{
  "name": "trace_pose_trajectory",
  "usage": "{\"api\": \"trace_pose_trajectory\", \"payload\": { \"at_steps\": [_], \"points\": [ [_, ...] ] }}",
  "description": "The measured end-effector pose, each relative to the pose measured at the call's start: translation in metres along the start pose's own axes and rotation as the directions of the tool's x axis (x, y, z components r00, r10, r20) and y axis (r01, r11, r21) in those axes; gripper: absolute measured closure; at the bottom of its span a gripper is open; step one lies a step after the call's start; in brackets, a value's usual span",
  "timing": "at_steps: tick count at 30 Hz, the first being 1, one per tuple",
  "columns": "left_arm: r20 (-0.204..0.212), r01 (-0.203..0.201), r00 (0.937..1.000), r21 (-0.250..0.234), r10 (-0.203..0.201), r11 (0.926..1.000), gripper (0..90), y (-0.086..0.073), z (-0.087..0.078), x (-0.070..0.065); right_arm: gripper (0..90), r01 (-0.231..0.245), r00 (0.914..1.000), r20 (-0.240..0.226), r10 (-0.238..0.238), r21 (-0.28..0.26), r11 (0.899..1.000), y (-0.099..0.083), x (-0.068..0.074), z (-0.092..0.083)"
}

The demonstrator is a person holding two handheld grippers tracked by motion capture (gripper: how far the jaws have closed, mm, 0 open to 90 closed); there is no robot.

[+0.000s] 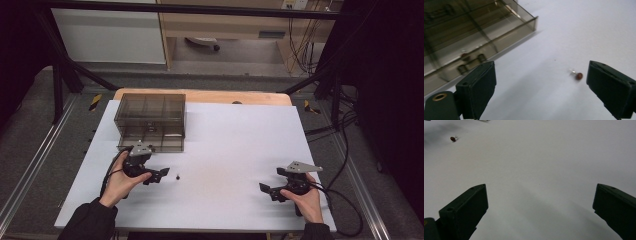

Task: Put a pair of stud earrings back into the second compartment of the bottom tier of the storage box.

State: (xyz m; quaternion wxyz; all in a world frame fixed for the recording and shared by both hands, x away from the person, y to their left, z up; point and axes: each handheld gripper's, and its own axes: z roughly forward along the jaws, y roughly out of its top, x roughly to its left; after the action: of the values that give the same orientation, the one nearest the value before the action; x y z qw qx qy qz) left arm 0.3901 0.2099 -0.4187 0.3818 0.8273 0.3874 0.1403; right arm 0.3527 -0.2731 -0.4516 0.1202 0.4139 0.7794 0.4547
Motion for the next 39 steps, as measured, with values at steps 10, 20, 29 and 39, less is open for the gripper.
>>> {"api": "trace_pose_trajectory", "payload": {
  "at_steps": [10, 20, 29, 39],
  "points": [
    [0.043, -0.027, 0.9987, 0.036, 0.025, 0.999, 21.0, -0.001, 0.023, -0.029, 0.6, 0.001, 1.0, 0.001, -0.001, -0.002, 1.0, 0.0, 0.0, 0.0],
    [0.04, -0.015, 0.9991, 0.064, 0.012, 0.9978, 45.4, -0.003, 0.037, -0.042, 0.6, -0.001, 1.0, 0.001, 0.001, -0.004, 1.0, 0.0, 0.0, 0.0],
    [0.038, 0.0, 0.9993, 0.078, -0.003, 0.9969, 60.8, -0.004, 0.039, -0.042, 0.6, -0.002, 1.0, 0.0, 0.002, -0.004, 1.0, 0.0, 0.0, -0.001],
    [0.02, -0.021, 0.9996, 0.077, 0.019, 0.9968, 72.4, -0.005, 0.041, -0.041, 0.6, -0.002, 1.0, 0.0, 0.002, -0.004, 1.0, 0.0, 0.0, 0.0]
  ]
}}
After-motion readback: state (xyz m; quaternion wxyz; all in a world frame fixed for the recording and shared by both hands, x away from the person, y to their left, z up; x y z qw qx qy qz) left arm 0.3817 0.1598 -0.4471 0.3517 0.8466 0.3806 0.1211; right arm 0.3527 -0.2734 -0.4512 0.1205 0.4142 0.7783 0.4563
